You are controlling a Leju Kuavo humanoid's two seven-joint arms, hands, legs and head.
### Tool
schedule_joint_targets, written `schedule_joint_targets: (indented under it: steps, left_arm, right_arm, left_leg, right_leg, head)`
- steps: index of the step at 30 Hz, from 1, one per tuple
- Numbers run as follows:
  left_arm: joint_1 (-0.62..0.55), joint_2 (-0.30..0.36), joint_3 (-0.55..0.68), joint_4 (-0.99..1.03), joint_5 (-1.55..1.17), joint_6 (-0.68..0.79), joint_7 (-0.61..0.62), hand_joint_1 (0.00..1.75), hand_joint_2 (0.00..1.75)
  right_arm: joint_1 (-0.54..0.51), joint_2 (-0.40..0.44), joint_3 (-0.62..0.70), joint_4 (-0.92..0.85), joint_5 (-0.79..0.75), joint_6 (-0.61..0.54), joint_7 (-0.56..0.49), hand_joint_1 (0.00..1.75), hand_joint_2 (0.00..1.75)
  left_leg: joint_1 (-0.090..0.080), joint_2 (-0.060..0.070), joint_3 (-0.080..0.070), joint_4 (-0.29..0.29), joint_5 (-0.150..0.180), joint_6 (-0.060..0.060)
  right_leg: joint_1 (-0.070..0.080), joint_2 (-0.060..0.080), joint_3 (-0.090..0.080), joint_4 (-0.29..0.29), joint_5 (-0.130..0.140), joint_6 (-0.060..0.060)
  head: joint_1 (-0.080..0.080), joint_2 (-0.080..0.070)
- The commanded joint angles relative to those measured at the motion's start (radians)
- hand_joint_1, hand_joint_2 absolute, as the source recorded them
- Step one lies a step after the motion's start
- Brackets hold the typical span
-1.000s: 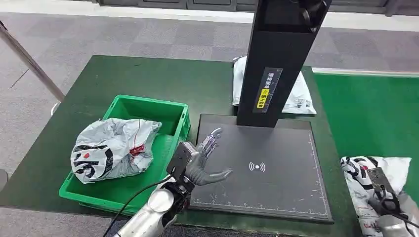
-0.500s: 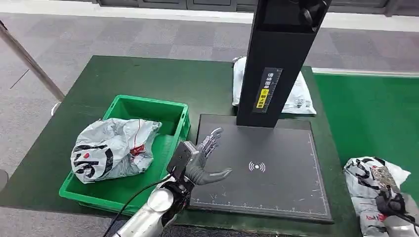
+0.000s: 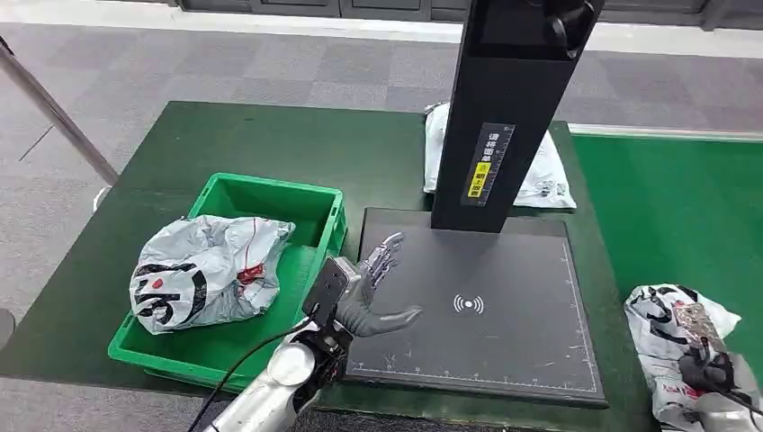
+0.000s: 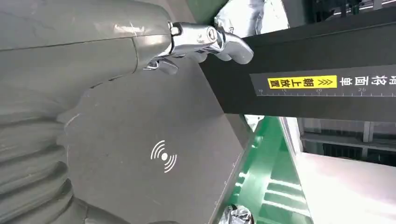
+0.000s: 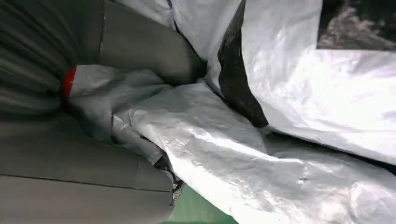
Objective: Moved the parcel from conveyor to table for the left to box.
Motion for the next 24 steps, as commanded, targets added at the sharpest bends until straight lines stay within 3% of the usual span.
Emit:
schedule_joint_targets:
  steps: [1,6,9,10,13,14,16,17,18,20,24]
  left_arm:
    - [-0.014,0.044,-0.012,0.011,-0.02,0.051,0.004,0.0,1.75]
    - [-0.004,0.065,-0.004,0.009,-0.059,0.138,-0.036,0.0,1.75]
    - [0.006,0.068,0.038,-0.015,-0.042,0.151,-0.063,0.0,1.75]
    - [0.018,0.067,0.07,-0.036,-0.057,0.213,-0.105,0.0,1.75]
    - [0.042,0.097,0.101,-0.094,-0.08,0.229,-0.118,0.0,1.75]
    - [0.048,0.099,0.108,-0.101,-0.092,0.23,-0.118,0.0,1.75]
    - [0.047,0.096,0.117,-0.104,-0.097,0.23,-0.12,0.0,1.75]
    - [0.042,0.095,0.117,-0.102,-0.098,0.231,-0.121,0.0,1.75]
    - [0.035,0.091,0.116,-0.096,-0.098,0.234,-0.124,0.0,1.75]
    - [0.03,0.087,0.115,-0.091,-0.096,0.241,-0.133,0.0,1.75]
    - [0.032,0.088,0.101,-0.097,-0.097,0.242,-0.145,0.0,1.75]
  right_arm:
    - [0.023,0.124,-0.094,-0.251,-0.124,-0.083,-0.159,1.75,1.75]
    - [0.212,0.215,-0.011,-0.846,-0.41,-0.107,-0.243,1.75,1.75]
    - [0.255,0.204,0.112,-0.986,-0.435,-0.146,-0.245,1.75,1.75]
    - [0.249,0.187,0.199,-1.008,-0.424,-0.099,-0.309,1.75,1.75]
    - [0.18,0.257,0.393,-0.992,-0.372,-0.153,-0.282,1.75,1.75]
    - [0.164,0.256,0.44,-0.979,-0.372,-0.172,-0.29,1.75,1.75]
    - [0.125,0.266,0.498,-0.953,-0.376,-0.19,-0.301,1.75,1.75]
    - [0.111,0.271,0.508,-0.948,-0.378,-0.19,-0.3,1.75,1.75]
    - [0.09,0.266,0.522,-0.935,-0.384,-0.188,-0.299,1.75,1.75]
    - [0.062,0.261,0.538,-0.909,-0.405,-0.18,-0.294,1.75,1.75]
    - [0.058,0.244,0.593,-0.874,-0.395,-0.125,-0.267,1.75,1.75]
  left_leg:
    - [0.001,0.004,0.001,-0.001,0.0,-0.001]
    - [0.0,0.007,0.0,-0.002,0.0,-0.002]
    - [0.0,0.004,0.001,-0.002,0.0,-0.002]
    - [0.001,0.007,0.001,-0.002,-0.001,-0.002]
    - [0.001,0.007,0.0,-0.002,-0.001,-0.002]
    - [0.002,0.016,0.002,-0.003,-0.002,-0.003]
    - [0.003,0.013,-0.007,-0.002,-0.002,-0.005]
    - [0.003,0.019,-0.005,-0.003,-0.002,-0.006]
    - [0.003,0.012,-0.005,-0.003,-0.002,-0.006]
    - [0.003,0.012,0.002,-0.003,0.0,-0.006]
    - [0.003,0.006,0.002,-0.003,0.002,-0.005]
  right_leg:
    - [0.001,0.003,0.0,-0.001,0.001,-0.001]
    - [0.001,0.006,-0.002,0.0,0.001,-0.002]
    - [0.0,0.003,-0.002,0.001,0.0,-0.002]
    - [0.001,0.005,-0.003,0.001,0.0,-0.003]
    - [0.001,0.006,-0.002,0.002,0.0,-0.002]
    - [0.002,0.015,-0.003,0.001,0.002,-0.003]
    - [0.002,0.012,-0.003,0.003,0.0,-0.003]
    - [0.003,0.018,-0.003,0.002,0.001,-0.004]
    - [0.003,0.011,-0.003,0.003,0.0,-0.003]
    - [0.003,0.01,-0.004,0.003,0.0,-0.004]
    - [0.002,0.004,-0.002,0.003,0.0,-0.004]
  head:
    - [0.0,0.0]
    - [0.0,0.0]
    - [0.0,0.0]
    - [0.0,0.0]
    - [0.0,0.0]
    - [0.0,0.0]
    - [0.0,0.0]
    - [0.0,0.0]
    - [0.0,0.0]
    - [0.0,0.0]
    - [0.0,0.0]
